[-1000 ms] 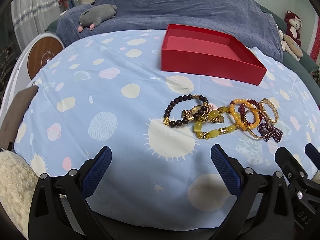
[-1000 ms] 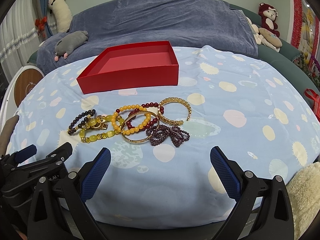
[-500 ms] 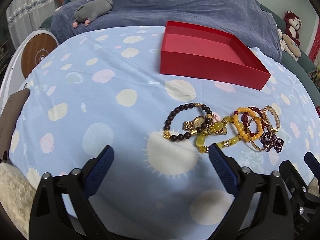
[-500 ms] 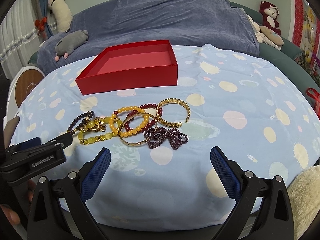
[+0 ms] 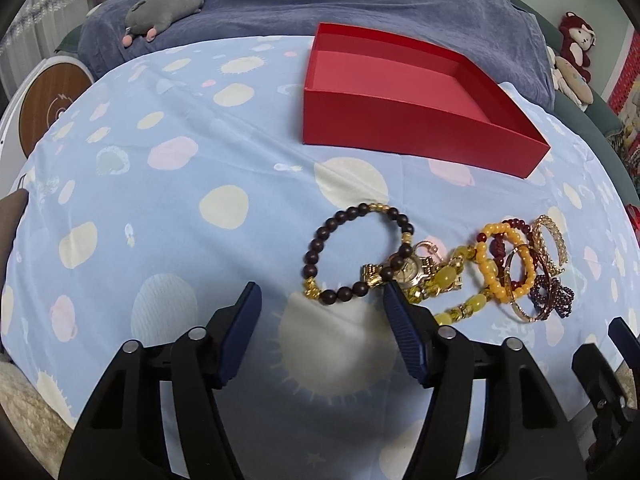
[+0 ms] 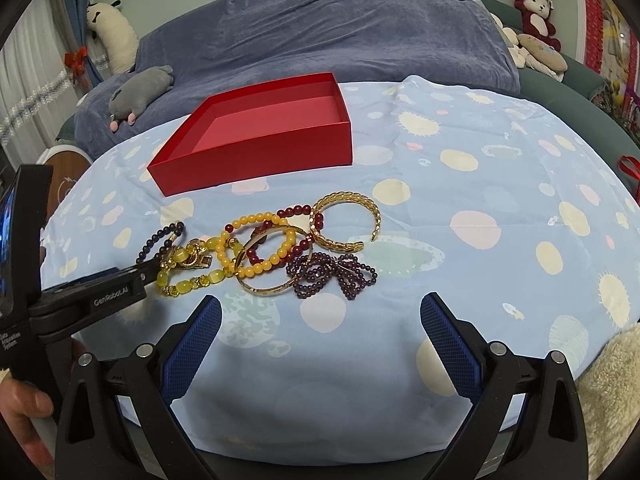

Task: Organize jewelry
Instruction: 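Lower the left tool onto the dark bead bracelet and close it, then carry the dark bead bracelet to the red box with left while right grasps the twisted gold cuff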

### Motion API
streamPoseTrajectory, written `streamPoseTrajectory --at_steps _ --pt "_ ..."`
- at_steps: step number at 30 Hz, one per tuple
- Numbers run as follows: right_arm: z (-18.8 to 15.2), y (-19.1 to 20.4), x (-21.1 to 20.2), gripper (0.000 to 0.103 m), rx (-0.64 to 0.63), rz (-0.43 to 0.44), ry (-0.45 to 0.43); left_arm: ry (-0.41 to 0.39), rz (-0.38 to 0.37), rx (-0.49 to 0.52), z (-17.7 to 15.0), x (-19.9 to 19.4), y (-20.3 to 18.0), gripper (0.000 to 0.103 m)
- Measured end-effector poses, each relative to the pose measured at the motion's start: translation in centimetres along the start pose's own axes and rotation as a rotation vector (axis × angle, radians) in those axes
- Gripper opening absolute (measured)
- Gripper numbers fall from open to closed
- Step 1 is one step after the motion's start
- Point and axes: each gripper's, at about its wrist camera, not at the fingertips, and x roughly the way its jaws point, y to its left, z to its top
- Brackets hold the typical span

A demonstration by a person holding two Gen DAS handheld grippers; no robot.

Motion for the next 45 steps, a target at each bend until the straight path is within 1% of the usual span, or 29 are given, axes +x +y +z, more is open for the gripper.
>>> streamPoseTrajectory --at_steps 4,8,9,10,11,13,15,16,17,20,23,24,26,28,29,31,33,36,39,43,44,45 --pt "0.0 0.1 0.0 0.096 -0.003 0.009 0.007 -0.023 0.016 0.009 0.9 0.4 0.0 0.059" --pt "0.0 -0.1 0.0 0.096 0.005 0.016 0.010 -0.016 0.024 -0.014 1.9 1.0 0.8 0.058" --pt "0.0 -0.1 0.0 0.096 0.006 0.017 0.012 -0.019 0.022 -0.019 2.1 1.1 1.0 0.050" --pt "0.0 -0.1 0.1 0.096 0.008 0.018 0.016 -0.016 0.016 -0.018 2.3 1.2 1.2 0.038" --pt "0.0 -0.1 0.2 0.096 0.009 0.019 0.018 -0.004 0.002 -0.018 2.3 1.4 1.3 0.033" --pt "0.0 -0.1 0.3 0.096 0.009 0.024 0.026 -0.004 -0.001 -0.028 2.5 1.5 1.5 0.033" --pt "0.2 0.0 0.4 0.096 0.010 0.029 0.030 -0.017 -0.015 -0.051 2.8 1.2 1.7 0.035" --pt "0.3 -0.1 0.4 0.096 0.010 0.030 0.029 -0.027 -0.009 -0.055 3.0 1.1 1.6 0.039" --pt "0.4 -0.1 0.4 0.096 0.013 0.033 0.032 -0.025 -0.003 -0.053 3.2 1.2 1.4 0.041" --pt "1.0 -0.5 0.9 0.096 0.023 0.029 0.045 0.005 0.027 -0.044 3.5 2.2 0.9 0.041" --pt "2.0 -1.1 1.4 0.096 0.040 0.025 0.050 0.002 0.057 -0.031 3.9 2.6 0.4 0.041" --pt "2.4 -1.4 1.7 0.094 0.049 0.025 0.053 0.004 0.059 -0.029 4.0 2.7 0.4 0.040" --pt "3.3 -1.8 2.5 0.090 0.053 0.023 0.061 -0.001 0.060 -0.029 4.1 2.8 0.3 0.032" --pt "4.4 -2.3 3.5 0.083 0.052 0.016 0.072 -0.006 0.057 -0.032 4.2 2.8 0.4 0.015" --pt "4.8 -2.6 3.9 0.081 0.054 0.016 0.077 -0.007 0.053 -0.035 4.2 2.8 0.4 0.013" --pt "5.7 -3.1 5.0 0.072 0.060 0.015 0.093 -0.009 0.049 -0.037 4.2 2.8 0.5 0.009" --pt "6.2 -3.5 5.9 0.066 0.066 0.022 0.110 -0.011 0.042 -0.037 4.1 2.8 0.5 0.008" --pt "6.7 -3.7 6.6 0.066 0.080 0.046 0.123 -0.011 0.029 -0.054 4.2 2.7 0.7 0.008" --pt "6.9 -2.7 7.1 0.066 0.039 0.048 0.127 -0.008 0.020 -0.068 4.2 2.7 0.8 0.008" --pt "6.7 -1.9 8.5 0.066 0.003 0.040 0.159 -0.004 0.012 -0.075 4.3 2.7 0.7 0.008" --pt "6.7 -1.9 8.8 0.066 0.000 0.039 0.167 -0.003 0.011 -0.075 4.4 2.7 0.8 0.008" --pt "6.6 -2.0 9.0 0.062 0.002 0.038 0.168 -0.001 0.009 -0.076 4.4 2.7 0.8 0.008"
